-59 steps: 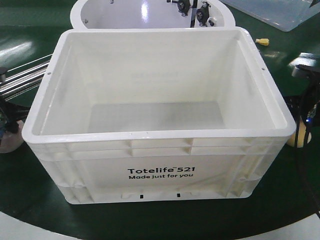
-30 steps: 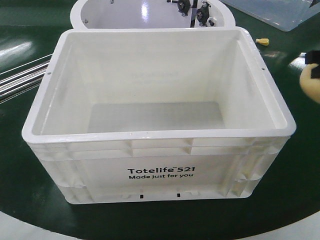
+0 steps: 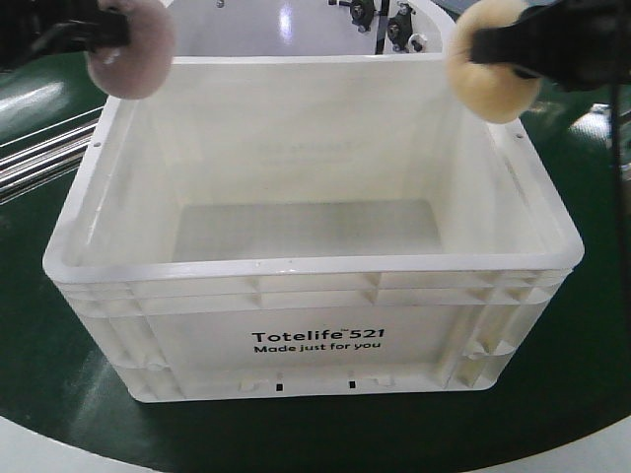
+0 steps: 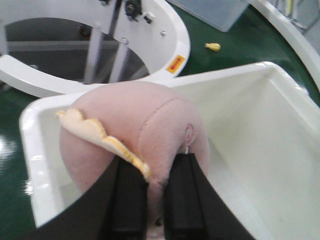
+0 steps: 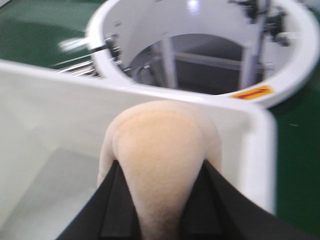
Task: Place moving items into box and shelve
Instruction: 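Move both balls over the crate and open both grippers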
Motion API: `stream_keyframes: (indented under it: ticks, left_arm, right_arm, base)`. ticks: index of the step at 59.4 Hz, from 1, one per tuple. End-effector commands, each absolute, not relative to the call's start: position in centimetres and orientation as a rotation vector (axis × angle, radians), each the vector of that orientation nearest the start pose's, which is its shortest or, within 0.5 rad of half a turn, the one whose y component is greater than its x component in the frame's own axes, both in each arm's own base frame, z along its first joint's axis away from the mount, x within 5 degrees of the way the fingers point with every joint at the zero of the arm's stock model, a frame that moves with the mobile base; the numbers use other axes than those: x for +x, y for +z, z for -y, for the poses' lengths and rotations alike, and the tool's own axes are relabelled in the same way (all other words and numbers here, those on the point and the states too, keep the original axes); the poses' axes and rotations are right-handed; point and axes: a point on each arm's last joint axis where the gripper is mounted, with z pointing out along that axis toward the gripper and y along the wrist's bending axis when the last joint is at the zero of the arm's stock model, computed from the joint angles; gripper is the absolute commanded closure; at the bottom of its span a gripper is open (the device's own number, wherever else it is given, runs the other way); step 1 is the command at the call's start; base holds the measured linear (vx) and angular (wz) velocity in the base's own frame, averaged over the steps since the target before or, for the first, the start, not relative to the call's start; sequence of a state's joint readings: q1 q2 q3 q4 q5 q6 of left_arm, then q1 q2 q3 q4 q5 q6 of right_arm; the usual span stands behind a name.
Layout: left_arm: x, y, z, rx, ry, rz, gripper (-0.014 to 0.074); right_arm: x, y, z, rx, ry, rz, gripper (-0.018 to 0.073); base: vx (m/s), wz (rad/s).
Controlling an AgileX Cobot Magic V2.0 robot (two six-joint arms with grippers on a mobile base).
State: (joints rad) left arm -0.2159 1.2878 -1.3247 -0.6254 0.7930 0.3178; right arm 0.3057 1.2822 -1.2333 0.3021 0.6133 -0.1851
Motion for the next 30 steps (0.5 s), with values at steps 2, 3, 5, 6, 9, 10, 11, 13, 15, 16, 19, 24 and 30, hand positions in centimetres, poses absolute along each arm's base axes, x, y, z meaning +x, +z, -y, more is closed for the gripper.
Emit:
stream_keyframes:
  ticks: [2, 3, 5, 6, 9, 10, 11, 13, 15, 16, 19, 24, 30]
  left_arm:
    - [26.4, 42.2, 11.3, 0.335, -0.792, -2.055, 0.06]
    - [26.6, 41.9, 11.6, 0.34, -0.807, -2.068, 0.06]
    - [27.0, 41.3, 12.1, 0.348, -0.827, -2.095, 0.0597]
    - [27.2, 41.0, 12.3, 0.353, -0.832, -2.107, 0.0596]
    - [27.7, 40.0, 12.9, 0.372, -0.843, -2.149, 0.0589]
    - [28.0, 39.6, 13.0, 0.377, -0.844, -2.167, 0.0585]
    - [28.1, 39.3, 13.2, 0.382, -0.849, -2.181, 0.0581]
    - [28.7, 38.4, 13.4, 0.389, -0.856, -2.22, 0.0569]
    - [28.9, 37.8, 13.6, 0.398, -0.864, -2.249, 0.0556]
    - [29.1, 37.4, 13.9, 0.404, -0.869, -2.265, 0.0545]
    - [29.5, 36.5, 14.1, 0.417, -0.877, -2.31, 0.0507]
    - [30.2, 35.2, 14.4, 0.424, -0.89, -2.365, 0.0428]
    - [30.8, 34.2, 14.6, 0.421, -0.89, -2.394, 0.0323]
  right_arm:
    - [26.6, 39.9, -12.4, -0.423, 0.428, -1.999, 0.056]
    - [26.7, 39.6, -12.8, -0.437, 0.434, -2.006, 0.0559]
    - [26.9, 39.1, -13.5, -0.456, 0.443, -2.021, 0.0556]
    - [27.1, 38.9, -13.7, -0.464, 0.444, -2.028, 0.0554]
    - [27.5, 38.1, -14.4, -0.49, 0.442, -2.05, 0.0543]
    - [27.7, 37.7, -14.6, -0.499, 0.439, -2.06, 0.0535]
    - [27.8, 37.5, -14.8, -0.504, 0.44, -2.067, 0.0529]
    - [28.1, 36.9, -15.1, -0.518, 0.433, -2.083, 0.051]
    - [28.5, 36.3, -15.3, -0.522, 0.431, -2.101, 0.0488]
    - [28.6, 36.1, -15.4, -0.523, 0.43, -2.107, 0.0477]
    - [29.1, 35.3, -15.7, -0.527, 0.426, -2.131, 0.0433]
    - [29.7, 34.4, -15.9, -0.54, 0.418, -2.155, 0.0332]
    - [30.1, 33.7, -16.1, -0.565, 0.404, -2.171, 0.0178]
  base:
    - [0.0, 0.0]
    - [0.0, 0.0]
    - [0.0, 0.0]
    - [0.0, 0.0]
    - [0.0, 0.0]
    - [0.0, 0.0]
    - [0.0, 0.0]
    - [0.0, 0.0]
    - [0.0, 0.0]
    - [0.0, 0.0]
    - [0.0, 0.0]
    - [0.0, 0.0]
    - [0.0, 0.0]
